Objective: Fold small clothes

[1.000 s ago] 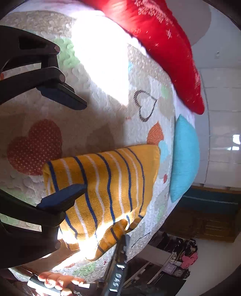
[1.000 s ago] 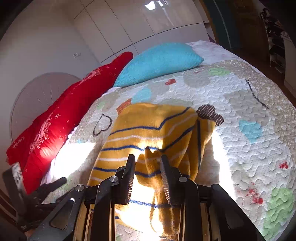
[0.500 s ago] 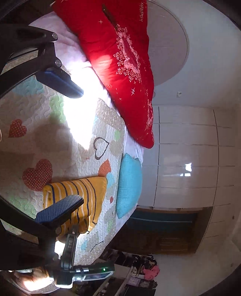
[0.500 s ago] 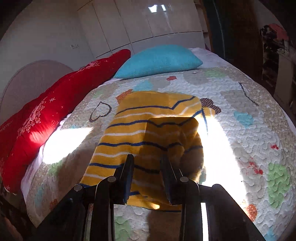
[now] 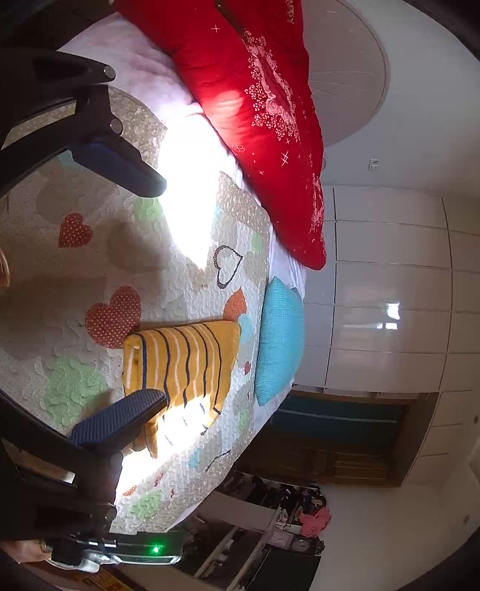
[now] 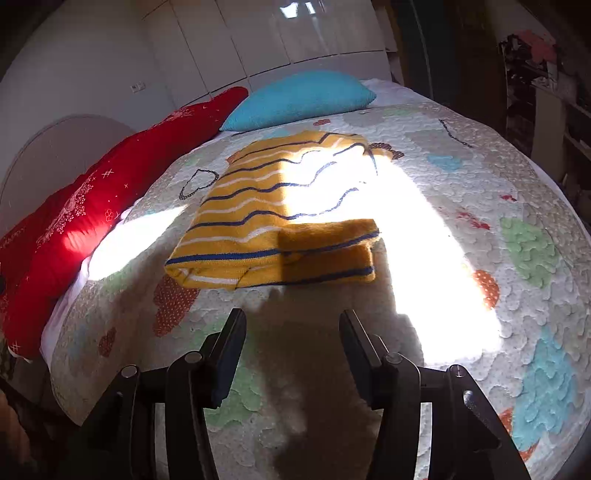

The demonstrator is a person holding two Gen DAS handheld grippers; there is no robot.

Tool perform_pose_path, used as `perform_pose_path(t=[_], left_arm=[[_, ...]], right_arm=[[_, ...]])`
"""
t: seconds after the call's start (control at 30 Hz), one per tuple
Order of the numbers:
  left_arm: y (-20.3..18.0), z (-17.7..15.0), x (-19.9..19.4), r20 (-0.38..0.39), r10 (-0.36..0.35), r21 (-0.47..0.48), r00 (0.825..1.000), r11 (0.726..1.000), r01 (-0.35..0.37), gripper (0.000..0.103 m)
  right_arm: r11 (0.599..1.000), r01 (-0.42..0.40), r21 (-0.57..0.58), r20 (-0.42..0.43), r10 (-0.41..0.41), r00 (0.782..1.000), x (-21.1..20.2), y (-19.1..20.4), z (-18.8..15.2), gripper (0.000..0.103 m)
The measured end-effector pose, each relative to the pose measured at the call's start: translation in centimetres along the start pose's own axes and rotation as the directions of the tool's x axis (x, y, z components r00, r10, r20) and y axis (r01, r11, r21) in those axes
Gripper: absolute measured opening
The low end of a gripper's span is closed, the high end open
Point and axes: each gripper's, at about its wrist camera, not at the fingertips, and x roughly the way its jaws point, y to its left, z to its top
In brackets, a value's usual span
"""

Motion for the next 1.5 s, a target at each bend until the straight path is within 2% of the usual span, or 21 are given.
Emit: perform_pose_path(t=[0.13,0.23,0.47,0.83,1.5], left_arm=[[-1.7,-0.5,0.1,-0.035,-0.029,0.010,0.999,1.000,0.029,0.103],[-2.6,-0.9,1.0,-0.101,0.009,0.026,0.995,1.000,-0.006,0.103],[-2.7,-2.3,2.8,-0.176,0.063,0.044,0.982,0.997,-0.056,0.103],[-2.3,-3.9,4.9,-0.271,0.120,0.073,0.955,0.992,-0.104,0.103],[-2.2,-5.5,6.6,-0.365,0.090,0.048,0.927,0.996,-0.077,0.103]], right_arm=[[0.998,0.065,-0.024,0.039,-0.064,0.997,-2.2,-0.6,-0.1,0.066],[0.995,0.101,-0.024,0.063,-0.100,0.993,-2.9,-0.8,0.3,0.069],[0.992,0.127,-0.013,0.032,-0.127,0.991,-2.2,-1.3,-0.4,0.070],[0.987,0.136,-0.082,0.009,-0.136,0.991,-1.1,0.7,-1.2,0.073],[0.981,0.165,-0.106,-0.019,-0.168,0.986,-0.4,0.7,-1.5,0.075]])
